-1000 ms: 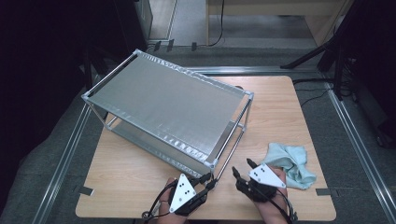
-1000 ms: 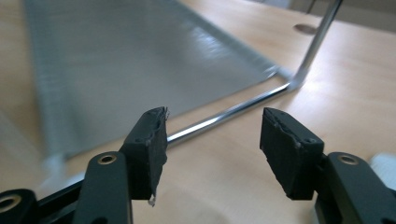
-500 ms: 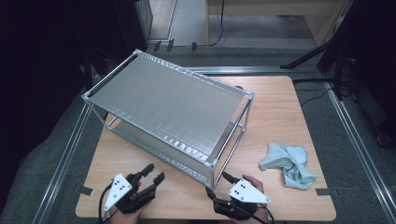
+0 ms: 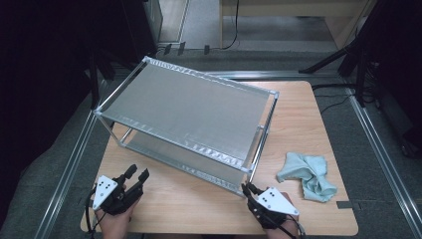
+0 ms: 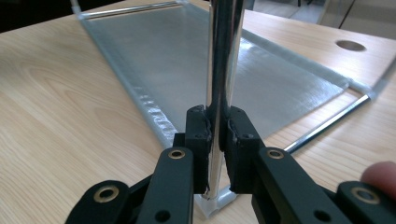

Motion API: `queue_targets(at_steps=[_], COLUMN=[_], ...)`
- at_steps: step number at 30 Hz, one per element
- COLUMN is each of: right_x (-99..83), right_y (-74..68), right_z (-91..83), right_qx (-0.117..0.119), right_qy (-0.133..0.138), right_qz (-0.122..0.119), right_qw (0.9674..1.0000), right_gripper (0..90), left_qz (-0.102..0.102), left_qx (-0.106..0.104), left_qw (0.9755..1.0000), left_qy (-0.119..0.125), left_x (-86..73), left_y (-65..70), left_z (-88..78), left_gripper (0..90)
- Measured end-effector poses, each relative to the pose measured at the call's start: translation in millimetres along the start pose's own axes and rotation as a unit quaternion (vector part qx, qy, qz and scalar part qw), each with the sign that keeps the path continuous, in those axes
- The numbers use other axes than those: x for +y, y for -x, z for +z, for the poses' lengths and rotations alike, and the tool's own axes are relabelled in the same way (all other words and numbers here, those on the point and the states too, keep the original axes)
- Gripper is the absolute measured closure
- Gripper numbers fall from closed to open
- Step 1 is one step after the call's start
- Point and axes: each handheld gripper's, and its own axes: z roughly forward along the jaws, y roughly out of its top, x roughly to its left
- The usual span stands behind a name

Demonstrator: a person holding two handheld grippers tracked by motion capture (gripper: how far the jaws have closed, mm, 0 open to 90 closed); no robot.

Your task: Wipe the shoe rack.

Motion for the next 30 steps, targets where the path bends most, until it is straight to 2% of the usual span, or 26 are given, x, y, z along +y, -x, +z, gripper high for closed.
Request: queue_targets(at_steps=[4,7,10,14,17,19,20,21,23,25,30], right_x=[-5.3,-9.2,-12.9,-16.6,-19.1,-20.2,-20.5,-20.7,-20.6,-19.9,-15.2], right_y=[26.0,40.8,47.2,47.3,46.7,46.9,46.9,46.9,46.5,46.9,57.4], right_z=[-11.9,-21.1,-28.4,-34.2,-37.3,-38.8,-39.4,-39.9,-39.8,-38.8,-32.4], right_qx=[-0.011,-0.01,-0.023,-0.029,-0.032,-0.033,-0.034,-0.033,-0.033,-0.042,-0.076], right_qy=[0.0,0.001,0.002,0.005,0.008,0.009,0.009,0.01,0.009,0.007,0.001], right_qz=[0.006,0.016,0.022,0.025,0.023,0.025,0.025,0.024,0.02,0.018,0.045], right_qw=[0.9999,0.9998,0.9995,0.9993,0.9992,0.9991,0.9991,0.9991,0.9992,0.9989,0.9961], right_gripper=[81.7,81.5,81.4,81.2,81.1,81.1,81.1,81.1,81.0,81.1,81.1], left_qz=[-0.012,-0.024,-0.029,-0.028,-0.036,-0.025,-0.026,-0.027,-0.01,-0.011,0.001], left_qx=[0.03,0.052,0.064,0.084,0.079,0.077,0.076,0.069,0.071,0.071,0.071], left_qw=[0.9995,0.9983,0.9974,0.9957,0.9957,0.9962,0.9961,0.9967,0.9966,0.9963,0.9955], left_qy=[-0.005,-0.012,-0.017,-0.027,-0.031,-0.034,-0.035,-0.035,-0.04,-0.047,-0.064], left_x=[1.2,1.3,1.5,3.4,6.3,7.6,7.6,7.5,7.7,7.9,3.4], left_y=[-21.2,-35.6,-44.7,-53.7,-62.1,-68.0,-70.8,-72.6,-70.7,-68.3,-56.0], left_z=[5.8,14.8,27.0,44.8,55.5,59.8,60.8,61.1,59.6,55.3,34.7], left_gripper=[48.5,48.3,48.3,49.4,57.0,68.1,73.3,75.4,78.6,79.1,79.3])
